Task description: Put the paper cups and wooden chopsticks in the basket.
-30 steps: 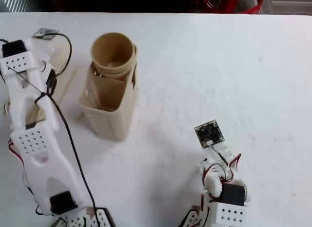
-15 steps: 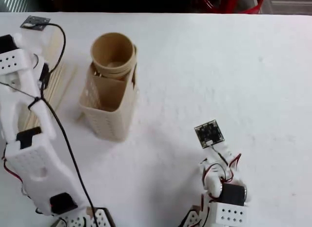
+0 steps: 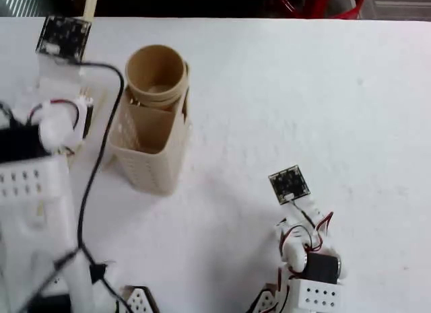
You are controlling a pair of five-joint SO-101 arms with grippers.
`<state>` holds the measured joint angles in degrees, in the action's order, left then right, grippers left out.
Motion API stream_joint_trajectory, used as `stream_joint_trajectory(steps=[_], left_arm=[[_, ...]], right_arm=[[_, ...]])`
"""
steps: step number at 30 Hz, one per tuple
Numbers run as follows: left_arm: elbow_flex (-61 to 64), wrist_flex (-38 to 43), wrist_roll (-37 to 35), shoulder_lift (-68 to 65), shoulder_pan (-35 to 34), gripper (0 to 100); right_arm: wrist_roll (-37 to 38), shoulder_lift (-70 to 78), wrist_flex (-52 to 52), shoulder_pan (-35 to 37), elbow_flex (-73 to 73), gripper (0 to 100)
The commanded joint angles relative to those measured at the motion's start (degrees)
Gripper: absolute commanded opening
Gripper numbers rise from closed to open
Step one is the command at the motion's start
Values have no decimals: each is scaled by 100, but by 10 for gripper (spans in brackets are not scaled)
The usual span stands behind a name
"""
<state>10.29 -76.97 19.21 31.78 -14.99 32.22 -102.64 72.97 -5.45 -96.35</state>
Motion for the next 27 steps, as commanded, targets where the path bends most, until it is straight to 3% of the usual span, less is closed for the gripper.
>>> stream_joint_trajectory(steps=[1, 6, 12, 18, 27], left_arm=[[932, 923, -237, 1367, 312, 23], [1468, 1697, -387, 2079, 884, 23], [1433, 2435, -809, 2105, 1789, 23], [1890, 3666, -818, 1974, 2510, 23], [3314, 4466, -826, 1974, 2545, 23]], right_arm=[[18, -57, 40, 22, -53, 19], [18, -57, 40, 22, -53, 19], [18, -48, 40, 22, -53, 19], [18, -48, 40, 22, -53, 19], [18, -57, 40, 22, -53, 19]])
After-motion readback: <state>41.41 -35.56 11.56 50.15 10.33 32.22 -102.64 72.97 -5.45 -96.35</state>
